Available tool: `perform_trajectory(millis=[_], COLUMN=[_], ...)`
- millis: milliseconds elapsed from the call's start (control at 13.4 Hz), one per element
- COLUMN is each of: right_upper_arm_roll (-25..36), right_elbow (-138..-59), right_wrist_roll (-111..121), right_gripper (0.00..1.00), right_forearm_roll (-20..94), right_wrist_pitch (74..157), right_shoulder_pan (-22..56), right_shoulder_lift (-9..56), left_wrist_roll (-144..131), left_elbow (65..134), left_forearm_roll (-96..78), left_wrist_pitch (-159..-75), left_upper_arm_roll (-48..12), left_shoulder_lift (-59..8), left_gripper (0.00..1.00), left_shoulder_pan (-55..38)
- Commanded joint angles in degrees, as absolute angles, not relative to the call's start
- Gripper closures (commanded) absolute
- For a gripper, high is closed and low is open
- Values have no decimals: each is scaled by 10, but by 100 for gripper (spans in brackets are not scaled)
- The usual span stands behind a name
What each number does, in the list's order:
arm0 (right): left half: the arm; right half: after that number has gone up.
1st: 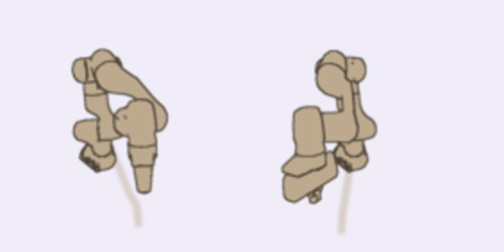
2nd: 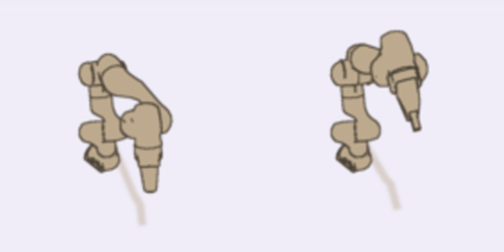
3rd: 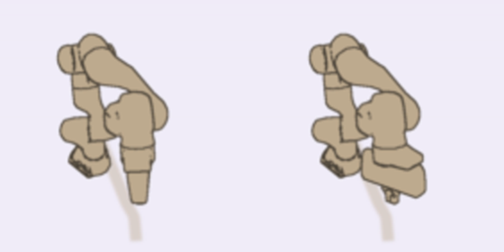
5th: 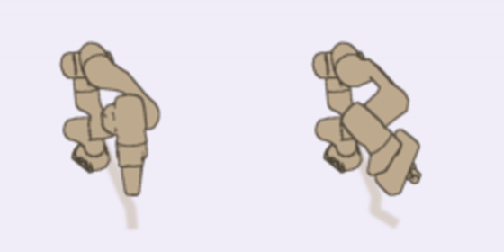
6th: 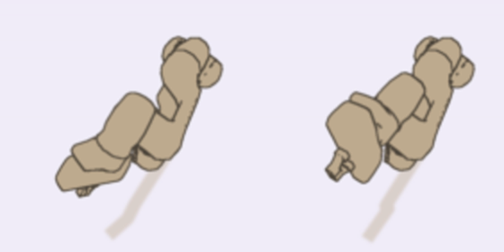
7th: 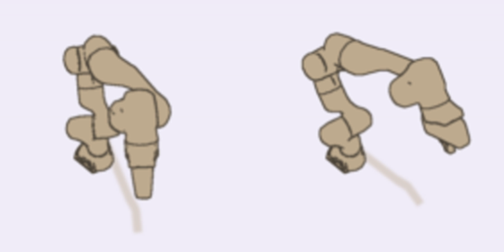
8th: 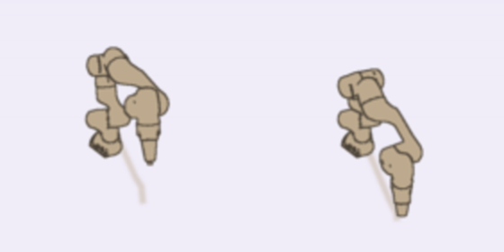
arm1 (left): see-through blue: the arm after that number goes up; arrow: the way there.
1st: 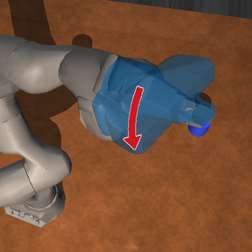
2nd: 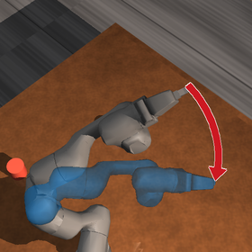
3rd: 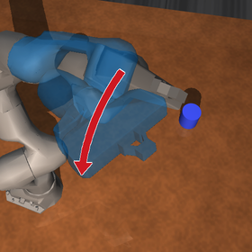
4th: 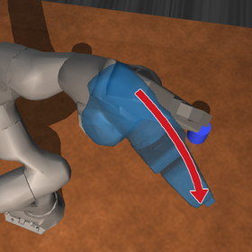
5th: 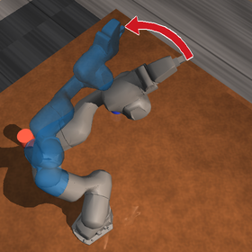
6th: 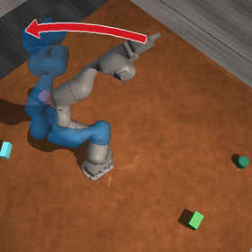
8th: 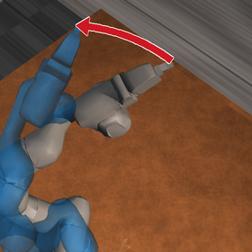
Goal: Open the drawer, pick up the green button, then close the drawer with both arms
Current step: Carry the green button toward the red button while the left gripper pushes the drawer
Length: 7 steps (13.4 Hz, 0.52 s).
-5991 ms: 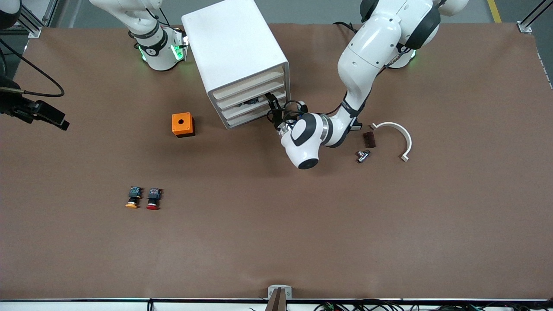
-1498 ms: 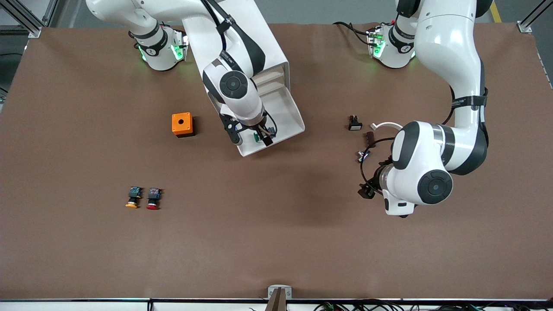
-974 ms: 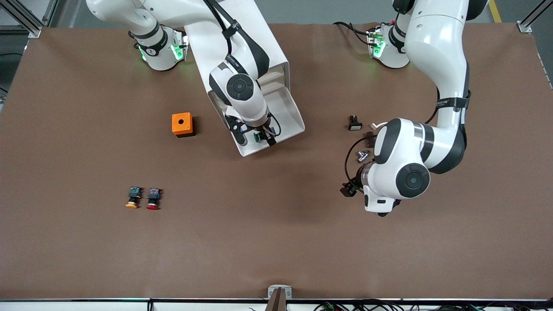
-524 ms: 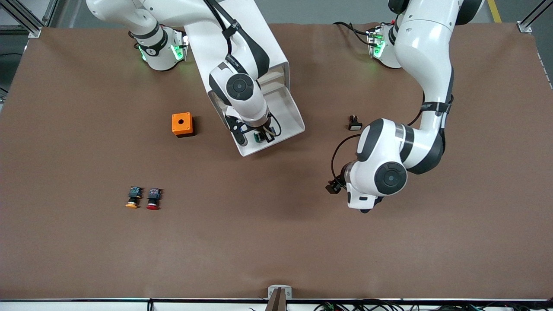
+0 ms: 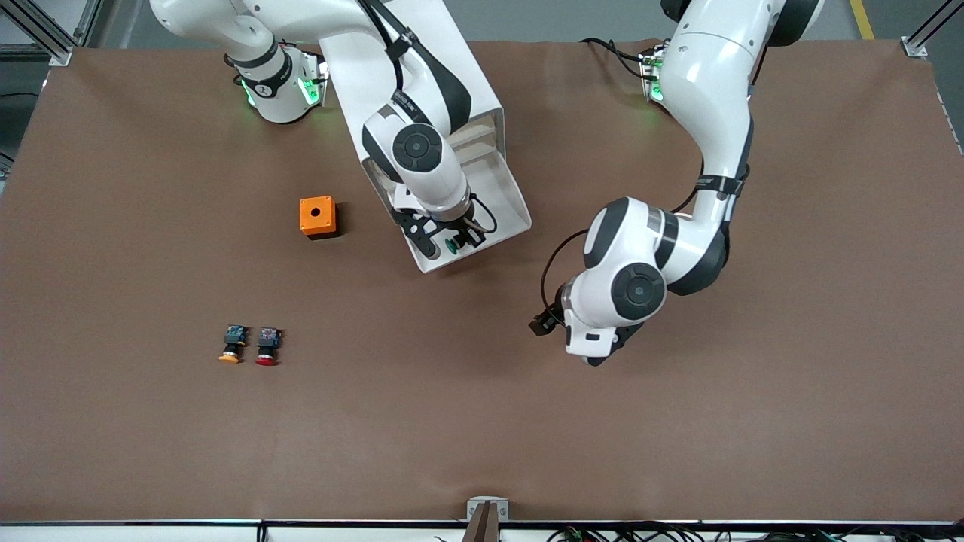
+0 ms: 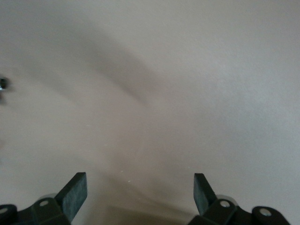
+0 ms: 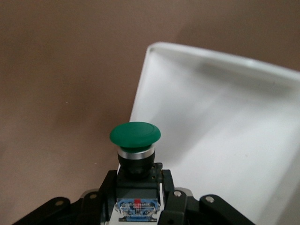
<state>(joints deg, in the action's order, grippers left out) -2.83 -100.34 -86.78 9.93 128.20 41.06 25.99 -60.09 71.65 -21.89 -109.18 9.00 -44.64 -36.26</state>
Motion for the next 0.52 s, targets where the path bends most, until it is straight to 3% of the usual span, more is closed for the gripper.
perform_trajectory(millis=[0, 449], right_upper_arm_roll=[-30, -31], right_elbow=[-960, -896], right_wrist_roll=[-785, -597], right_gripper=[100, 100], right_forearm_roll=[84, 14], right_wrist_pitch=[1225, 1161], right_shoulder_pan=[374, 292], right_shoulder_lift=[253, 258], left_wrist_roll=[-606, -613], left_elbow=[720, 759], left_forearm_roll=[-221, -227], left_wrist_pitch=[-1146, -1184], left_upper_arm_roll=[93, 92], left_shoulder_lift=[-468, -473], left_gripper=[0, 0], left_shoulder_pan=[-391, -434])
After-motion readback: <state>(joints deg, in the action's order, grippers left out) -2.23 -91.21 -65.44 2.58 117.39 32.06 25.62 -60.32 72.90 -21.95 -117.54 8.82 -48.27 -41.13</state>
